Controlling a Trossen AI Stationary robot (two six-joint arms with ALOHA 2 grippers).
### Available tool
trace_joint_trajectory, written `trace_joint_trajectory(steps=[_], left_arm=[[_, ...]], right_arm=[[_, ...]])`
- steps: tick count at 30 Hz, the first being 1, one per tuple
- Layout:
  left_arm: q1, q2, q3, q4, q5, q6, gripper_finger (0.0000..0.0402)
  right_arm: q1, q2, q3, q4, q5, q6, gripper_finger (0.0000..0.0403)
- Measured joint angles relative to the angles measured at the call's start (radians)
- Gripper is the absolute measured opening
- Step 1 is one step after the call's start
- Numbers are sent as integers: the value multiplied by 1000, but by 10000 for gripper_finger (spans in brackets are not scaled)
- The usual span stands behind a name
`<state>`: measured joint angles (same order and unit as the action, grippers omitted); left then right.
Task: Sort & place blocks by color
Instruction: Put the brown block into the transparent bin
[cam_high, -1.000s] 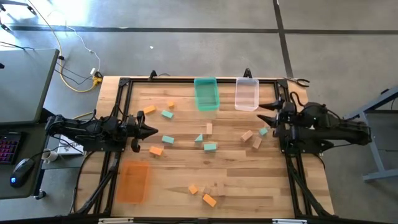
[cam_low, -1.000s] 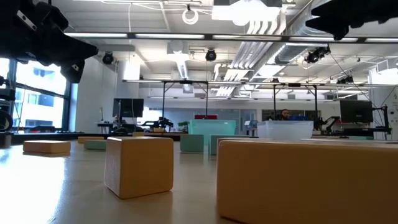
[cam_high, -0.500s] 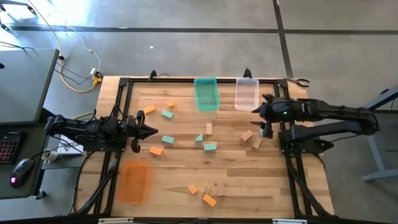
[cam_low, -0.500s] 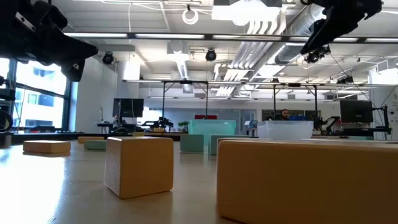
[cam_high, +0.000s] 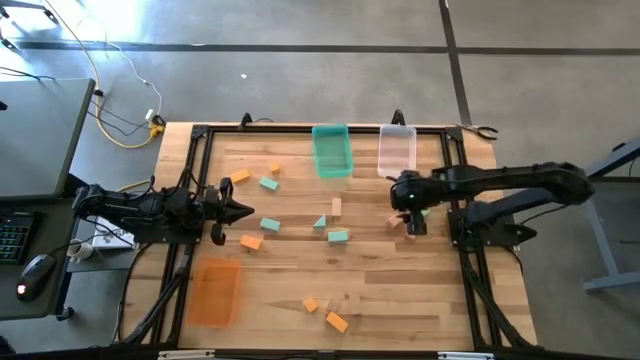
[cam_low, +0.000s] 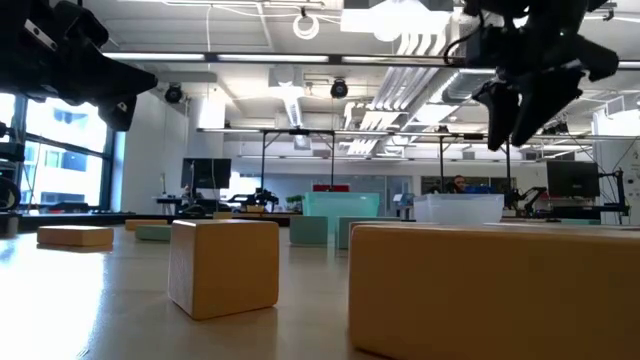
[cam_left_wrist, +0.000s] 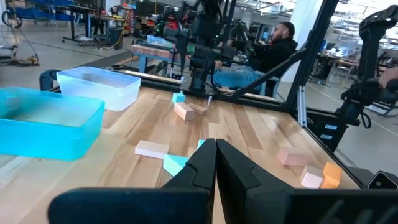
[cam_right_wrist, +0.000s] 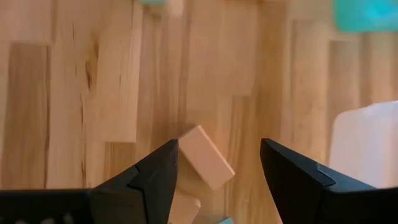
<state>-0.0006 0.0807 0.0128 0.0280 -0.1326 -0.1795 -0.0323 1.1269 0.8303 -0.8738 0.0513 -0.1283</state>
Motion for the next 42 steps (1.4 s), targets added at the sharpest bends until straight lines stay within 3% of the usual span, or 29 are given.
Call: trace_joint_trajectory(steps=[15,33,36,42], left_arm=[[0,0,0,0,-2,0,0],[0,0,0,0,-2,0,0],[0,0,0,0,-2,0,0],[0,0,0,0,-2,0,0]], right_arm=[[47,282,0,3,29,-115,215],[47,479,0,49,71,-168,214],[47,494,0,51,72,-161,195],[47,487,0,45,72,-103,104]])
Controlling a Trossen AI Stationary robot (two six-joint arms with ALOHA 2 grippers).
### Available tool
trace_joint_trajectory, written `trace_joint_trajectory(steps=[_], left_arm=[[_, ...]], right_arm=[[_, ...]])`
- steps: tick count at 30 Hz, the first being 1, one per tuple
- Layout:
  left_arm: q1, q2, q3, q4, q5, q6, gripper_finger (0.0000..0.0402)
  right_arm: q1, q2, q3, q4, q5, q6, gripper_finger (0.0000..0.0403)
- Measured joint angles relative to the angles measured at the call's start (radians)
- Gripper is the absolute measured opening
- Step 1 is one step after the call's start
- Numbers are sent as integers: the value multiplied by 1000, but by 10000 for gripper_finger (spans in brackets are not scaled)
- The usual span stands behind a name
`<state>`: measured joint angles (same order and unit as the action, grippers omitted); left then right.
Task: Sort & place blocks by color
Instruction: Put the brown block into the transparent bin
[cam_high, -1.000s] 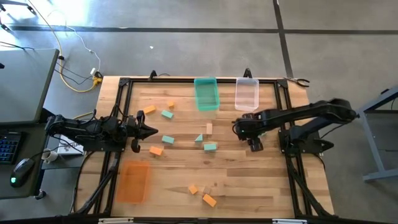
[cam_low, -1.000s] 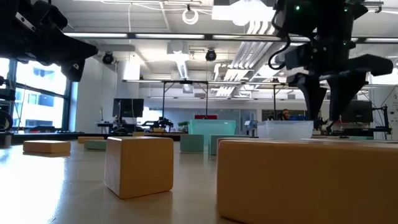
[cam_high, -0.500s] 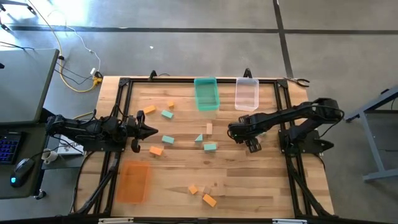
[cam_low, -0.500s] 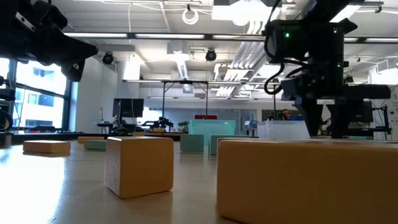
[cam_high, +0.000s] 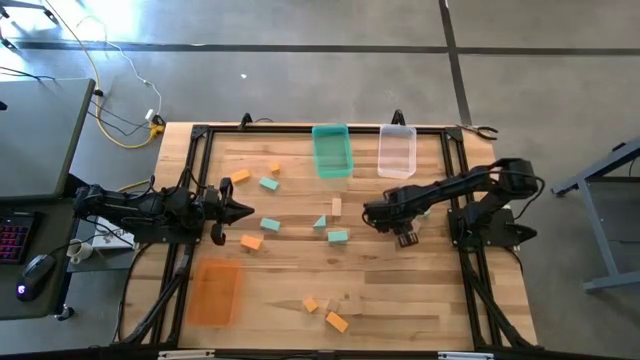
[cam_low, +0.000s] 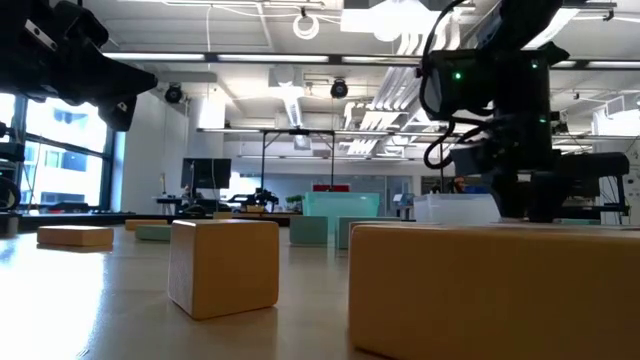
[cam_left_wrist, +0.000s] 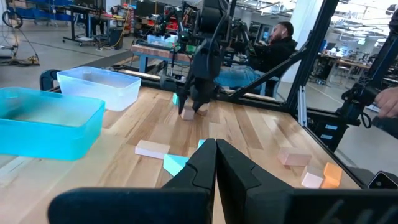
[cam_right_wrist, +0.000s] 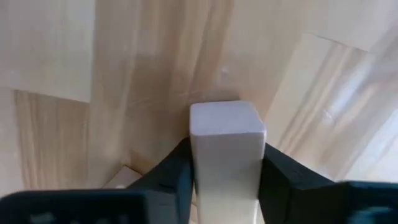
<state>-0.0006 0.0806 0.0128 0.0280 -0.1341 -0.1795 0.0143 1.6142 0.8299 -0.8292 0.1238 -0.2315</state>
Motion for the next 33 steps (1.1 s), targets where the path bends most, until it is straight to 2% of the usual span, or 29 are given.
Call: trace_joint_trajectory(steps=[6,10,17,22,28,33], left_arm=[[0,0,0,0,0,25,4],[0,0,0,1,-6,42,23],[0,0,0,2,-13,100,74],[0,0,0,10,-66,149,110],[0,0,25,13,-215,304,142],[0,0,82,14,-219,378,168]], right_arm=[[0,-33,0,-4,15,75,104],[0,-58,22,-16,50,127,104],[-16,-111,151,-17,211,153,104],[-93,-118,276,-22,345,153,104],[-221,-118,394,-19,519,146,104],[-338,-118,459,-19,521,147,104]])
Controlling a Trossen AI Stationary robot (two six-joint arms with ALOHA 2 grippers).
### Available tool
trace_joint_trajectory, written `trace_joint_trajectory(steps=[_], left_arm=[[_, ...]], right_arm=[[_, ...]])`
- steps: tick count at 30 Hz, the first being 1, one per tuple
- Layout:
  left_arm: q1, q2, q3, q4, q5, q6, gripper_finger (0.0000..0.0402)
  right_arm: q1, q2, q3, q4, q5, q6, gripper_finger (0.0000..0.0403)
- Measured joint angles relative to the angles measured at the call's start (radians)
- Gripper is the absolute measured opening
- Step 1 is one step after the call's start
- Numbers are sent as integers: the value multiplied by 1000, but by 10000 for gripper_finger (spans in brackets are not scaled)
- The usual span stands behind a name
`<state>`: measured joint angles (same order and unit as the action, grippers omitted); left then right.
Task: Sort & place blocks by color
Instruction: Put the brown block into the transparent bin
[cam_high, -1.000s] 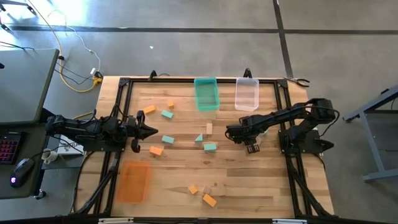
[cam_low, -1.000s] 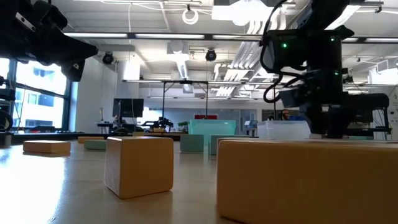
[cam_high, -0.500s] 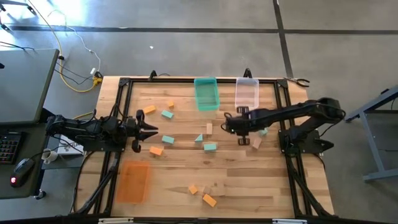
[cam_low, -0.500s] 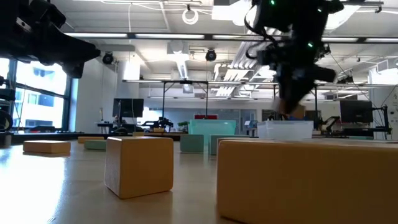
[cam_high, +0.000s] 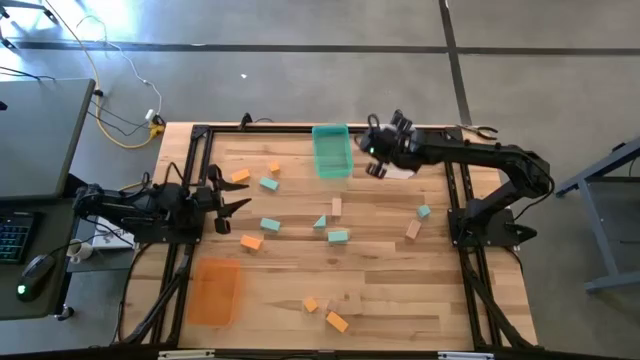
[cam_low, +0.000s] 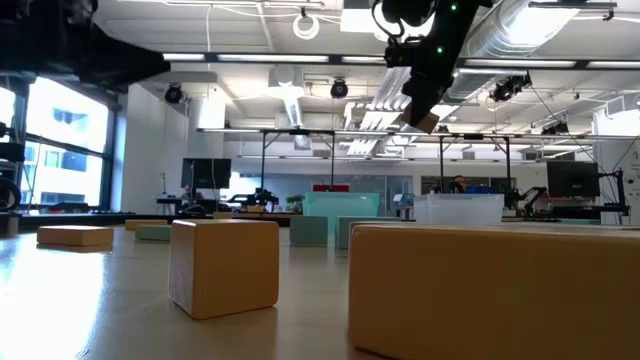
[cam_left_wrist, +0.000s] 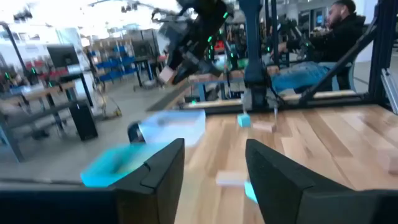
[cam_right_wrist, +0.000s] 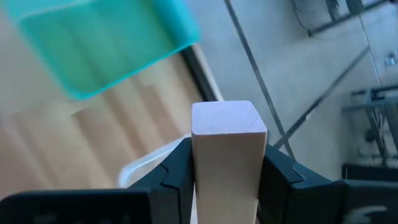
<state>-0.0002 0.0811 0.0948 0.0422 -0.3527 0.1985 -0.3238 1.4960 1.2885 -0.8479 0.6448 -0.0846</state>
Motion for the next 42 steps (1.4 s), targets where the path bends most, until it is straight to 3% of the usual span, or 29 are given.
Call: trace_joint_trajectory(steps=[5,10,16,21,29,36,42], left_arm=[[0,11,74,-26,-9,22,189],[0,86,135,-69,-49,13,197],[1,255,211,-100,-99,-62,197],[1,426,300,-196,-97,-107,197],[1,664,383,-240,17,-117,197],[37,833,421,-260,57,-117,197],[117,960,462,-310,236,-117,197]], right_arm=[[-128,0,41,0,-51,43,104],[-277,7,45,16,-258,134,104],[-402,67,45,-5,-392,215,104],[-442,141,45,-47,-459,219,104],[-442,225,45,-121,-470,216,104],[-442,296,45,-142,-504,198,104],[-442,326,45,-146,-524,182,105]])
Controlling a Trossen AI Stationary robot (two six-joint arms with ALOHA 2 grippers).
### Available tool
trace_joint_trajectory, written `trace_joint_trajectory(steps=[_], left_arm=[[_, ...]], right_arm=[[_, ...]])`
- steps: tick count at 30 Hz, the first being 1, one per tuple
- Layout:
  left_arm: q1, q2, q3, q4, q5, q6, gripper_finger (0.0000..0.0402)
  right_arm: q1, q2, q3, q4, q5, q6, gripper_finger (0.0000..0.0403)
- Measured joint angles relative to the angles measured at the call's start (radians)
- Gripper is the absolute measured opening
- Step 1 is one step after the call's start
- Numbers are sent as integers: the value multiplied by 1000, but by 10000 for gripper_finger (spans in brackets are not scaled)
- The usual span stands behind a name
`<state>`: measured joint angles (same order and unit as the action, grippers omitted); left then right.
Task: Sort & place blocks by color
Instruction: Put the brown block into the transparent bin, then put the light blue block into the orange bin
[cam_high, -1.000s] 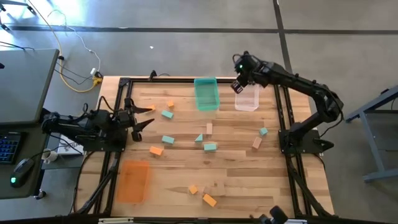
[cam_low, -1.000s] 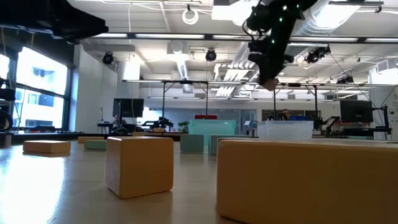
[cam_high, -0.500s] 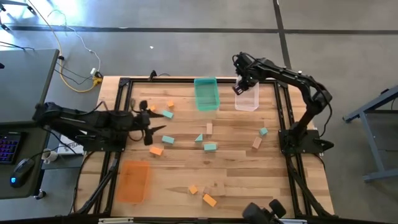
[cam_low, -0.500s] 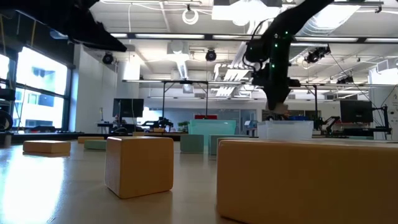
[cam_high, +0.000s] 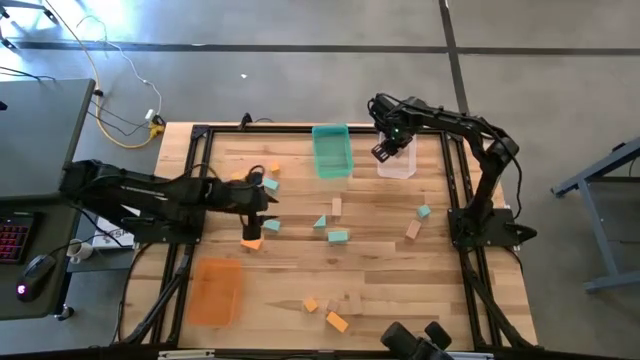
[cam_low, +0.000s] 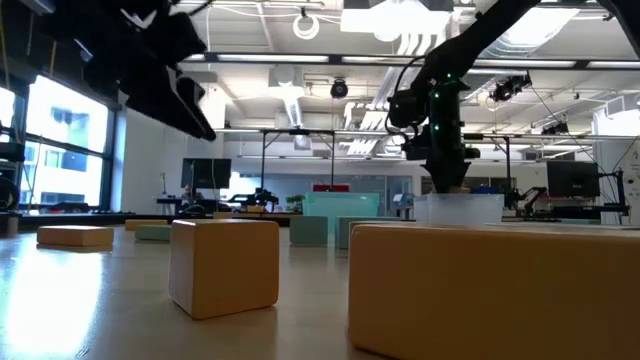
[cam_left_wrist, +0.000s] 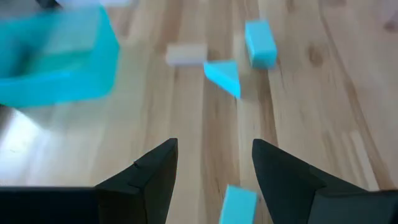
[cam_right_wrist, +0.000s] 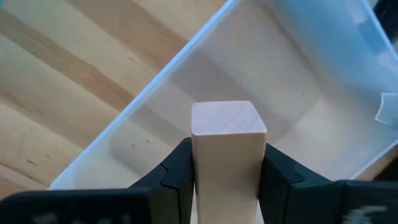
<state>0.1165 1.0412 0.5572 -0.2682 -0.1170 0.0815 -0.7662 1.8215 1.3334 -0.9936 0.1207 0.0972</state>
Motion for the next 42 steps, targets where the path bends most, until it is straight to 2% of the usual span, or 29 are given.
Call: trace_joint_trajectory(steps=[8,13,21,27,33,42], left_arm=[[48,159,108,-171,76,16,197],[46,245,162,-256,83,38,197],[39,363,209,-302,142,80,197],[13,447,237,-365,128,106,197],[-3,514,266,-370,60,104,197],[-2,605,291,-377,94,106,197]], right_arm=[[3,6,0,-1,7,-63,177],[3,6,0,-3,53,-79,195],[3,-31,0,-71,80,-79,185],[3,-120,0,-77,73,-73,165],[10,-223,0,-73,67,-57,158],[56,-367,0,-73,66,-53,158]])
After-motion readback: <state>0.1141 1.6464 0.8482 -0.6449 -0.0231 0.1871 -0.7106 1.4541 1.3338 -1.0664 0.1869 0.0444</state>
